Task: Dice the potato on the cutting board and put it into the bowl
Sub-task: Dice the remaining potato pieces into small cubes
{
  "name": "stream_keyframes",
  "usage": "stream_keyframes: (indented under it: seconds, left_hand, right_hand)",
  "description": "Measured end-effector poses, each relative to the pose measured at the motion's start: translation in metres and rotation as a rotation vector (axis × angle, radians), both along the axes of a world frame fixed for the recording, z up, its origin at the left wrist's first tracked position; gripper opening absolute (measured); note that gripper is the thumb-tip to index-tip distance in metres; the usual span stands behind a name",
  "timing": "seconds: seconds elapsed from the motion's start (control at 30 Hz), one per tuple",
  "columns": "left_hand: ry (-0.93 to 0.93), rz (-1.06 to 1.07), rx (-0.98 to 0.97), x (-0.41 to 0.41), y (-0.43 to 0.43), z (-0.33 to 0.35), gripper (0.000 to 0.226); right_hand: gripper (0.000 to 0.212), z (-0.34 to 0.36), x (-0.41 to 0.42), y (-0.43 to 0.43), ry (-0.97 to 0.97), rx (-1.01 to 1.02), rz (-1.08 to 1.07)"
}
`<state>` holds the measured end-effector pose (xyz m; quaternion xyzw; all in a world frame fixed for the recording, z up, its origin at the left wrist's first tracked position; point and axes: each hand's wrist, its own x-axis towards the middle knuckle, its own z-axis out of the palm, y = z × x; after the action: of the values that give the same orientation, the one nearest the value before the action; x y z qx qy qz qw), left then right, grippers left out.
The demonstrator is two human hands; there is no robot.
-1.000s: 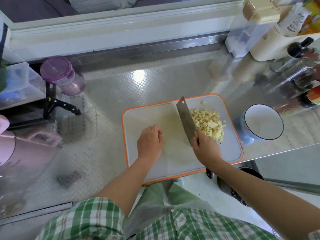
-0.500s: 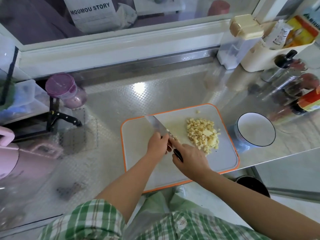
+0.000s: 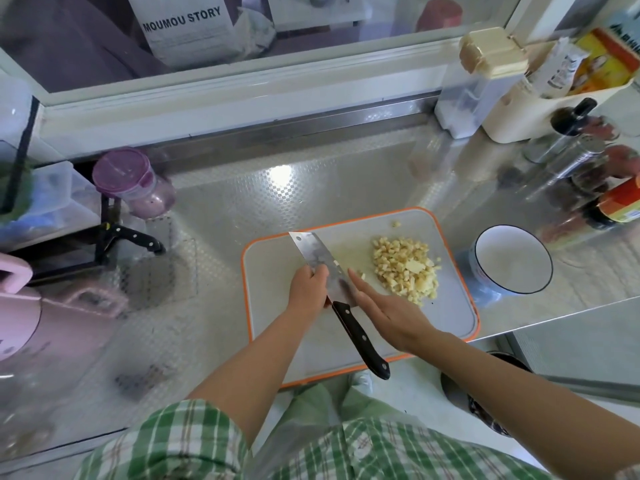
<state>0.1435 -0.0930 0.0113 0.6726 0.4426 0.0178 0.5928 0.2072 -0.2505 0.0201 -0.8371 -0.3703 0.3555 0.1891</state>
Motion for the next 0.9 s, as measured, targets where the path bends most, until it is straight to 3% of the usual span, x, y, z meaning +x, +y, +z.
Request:
stream_keyframes:
  seconds: [0.1, 0.23, 0.37, 0.5, 0.63, 0.77, 0.9]
  left_hand:
    - [0.007, 0.001, 0.013, 0.001, 0.000, 0.000, 0.032]
    - [0.025, -0.044, 0.063, -0.004, 0.000, -0.002, 0.035]
    - [-0.003, -0.061, 0.048, -0.008, -0.001, 0.002, 0.026]
    - [0.006, -0.069, 0.072, -0.010, -0.001, 0.005, 0.034]
    - [0.014, -0.078, 0.110, -0.012, 0.000, 0.006, 0.035]
    - [0.005, -0.031, 0.133, -0.010, -0.001, 0.005, 0.038]
    - [0.074, -0.029, 0.198, -0.001, -0.002, 0.003, 0.033]
  right_hand:
    - [0.049, 0.006, -0.008, 0.007, -0.009, 0.019, 0.076]
    - [0.048, 0.005, -0.004, 0.008, 0.000, -0.004, -0.027]
    - [0.046, 0.007, -0.010, 0.016, -0.021, 0.031, 0.050]
    - [0.049, 0.002, -0.005, 0.020, -0.001, -0.038, -0.097]
    - [0.049, 0.006, -0.010, 0.020, -0.027, -0.027, -0.038]
    - [0.058, 0.007, -0.001, 0.014, 0.004, -0.016, -0.177]
    - [0.073, 0.020, -0.001, 0.005, 0.081, 0.153, -0.091]
